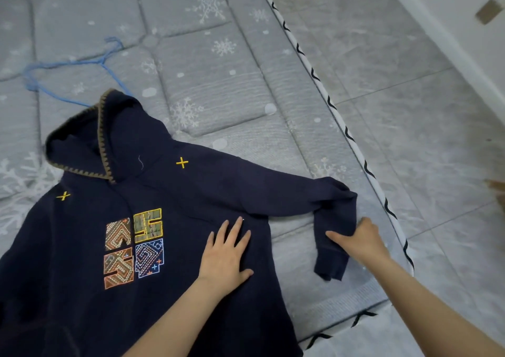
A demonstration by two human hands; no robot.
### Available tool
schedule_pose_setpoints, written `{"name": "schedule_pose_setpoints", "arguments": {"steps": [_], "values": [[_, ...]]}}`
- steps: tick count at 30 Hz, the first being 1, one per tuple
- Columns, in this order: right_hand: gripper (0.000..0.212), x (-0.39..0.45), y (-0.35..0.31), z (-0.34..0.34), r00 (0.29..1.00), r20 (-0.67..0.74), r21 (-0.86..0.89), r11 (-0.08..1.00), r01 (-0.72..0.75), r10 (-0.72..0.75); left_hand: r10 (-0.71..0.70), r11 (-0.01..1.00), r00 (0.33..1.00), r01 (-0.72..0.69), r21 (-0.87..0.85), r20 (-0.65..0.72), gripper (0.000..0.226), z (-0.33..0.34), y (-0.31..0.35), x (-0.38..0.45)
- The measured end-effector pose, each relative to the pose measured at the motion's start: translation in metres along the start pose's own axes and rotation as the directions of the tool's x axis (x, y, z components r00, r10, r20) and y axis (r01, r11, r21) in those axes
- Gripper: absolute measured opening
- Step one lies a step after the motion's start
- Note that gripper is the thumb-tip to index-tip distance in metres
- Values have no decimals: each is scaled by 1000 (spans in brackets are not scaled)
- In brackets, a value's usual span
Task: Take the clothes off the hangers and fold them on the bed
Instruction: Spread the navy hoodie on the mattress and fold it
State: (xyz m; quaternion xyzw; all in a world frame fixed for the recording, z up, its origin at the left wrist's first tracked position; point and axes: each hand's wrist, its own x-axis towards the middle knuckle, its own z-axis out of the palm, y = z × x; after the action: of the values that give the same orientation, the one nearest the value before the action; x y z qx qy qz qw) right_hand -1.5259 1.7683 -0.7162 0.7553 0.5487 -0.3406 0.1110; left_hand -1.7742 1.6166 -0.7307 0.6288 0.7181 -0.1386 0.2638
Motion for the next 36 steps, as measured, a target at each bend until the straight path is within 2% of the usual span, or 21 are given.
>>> {"name": "schedule_pose_setpoints", "arguments": {"steps": [2, 5, 7, 9, 12, 16, 19, 23, 24, 26, 27, 31, 34, 36], "values": [[80, 0, 6, 9, 1000, 7, -22, 999, 27, -26, -8, 1000, 1000, 8, 19, 17, 87, 1, 1, 4], [57, 2, 7, 16, 996, 12, 112, 990, 87, -89, -8, 998, 999, 6, 59, 38, 87, -2, 3, 8], [35, 3, 4, 14, 994, 21, 218, 971, 100, -107, 2, 1000, 1000, -1, 29, -21, 81, -5, 5, 9], [13, 5, 4, 8, 992, 46, 293, 951, 95, -113, 13, 1000, 990, -15, -11, -138, 66, -10, 6, 13], [33, 9, 9, -8, 989, 75, 403, 911, 88, -129, -15, 998, 959, -5, -70, -284, 53, -25, 13, 23], [18, 16, 16, -39, 994, 113, 588, 807, -57, -12, -36, 991, 938, -12, -137, -346, 57, -41, 28, 37], [16, 21, 34, -66, 980, 193, 685, 708, -173, 52, -15, 993, 952, -21, -113, -306, 64, -51, 40, 42], [50, 19, 67, -101, 984, 171, 750, 640, -164, 51, 10, 997, 975, -27, -74, -222, 65, -57, 46, 50], [45, 21, 72, -104, 989, 129, 697, 703, -138, 66, 11, 997, 979, -26, -73, -204, 64, -58, 46, 52], [23, 27, 86, -103, 998, 25, 383, 921, -68, 63, 26, 998, 989, -33, -46, -147, 58, -60, 49, 55], [19, 31, 94, -98, 996, -32, 251, 966, -69, 80, 35, 999, 991, -39, -29, -127, 56, -60, 50, 56], [39, 28, 113, -77, 987, -143, 127, 990, -60, 79, 95, 995, 976, -102, -23, -195, 44, -51, 54, 58], [38, 20, 107, -63, 980, -184, 50, 995, 89, -79, 186, 982, 949, -186, 26, -254, 38, -45, 59, 60], [37, 14, 100, -54, 968, -150, 1, 979, 203, -200, 214, 977, 942, -205, 62, -256, 50, -42, 60, 62]]}}
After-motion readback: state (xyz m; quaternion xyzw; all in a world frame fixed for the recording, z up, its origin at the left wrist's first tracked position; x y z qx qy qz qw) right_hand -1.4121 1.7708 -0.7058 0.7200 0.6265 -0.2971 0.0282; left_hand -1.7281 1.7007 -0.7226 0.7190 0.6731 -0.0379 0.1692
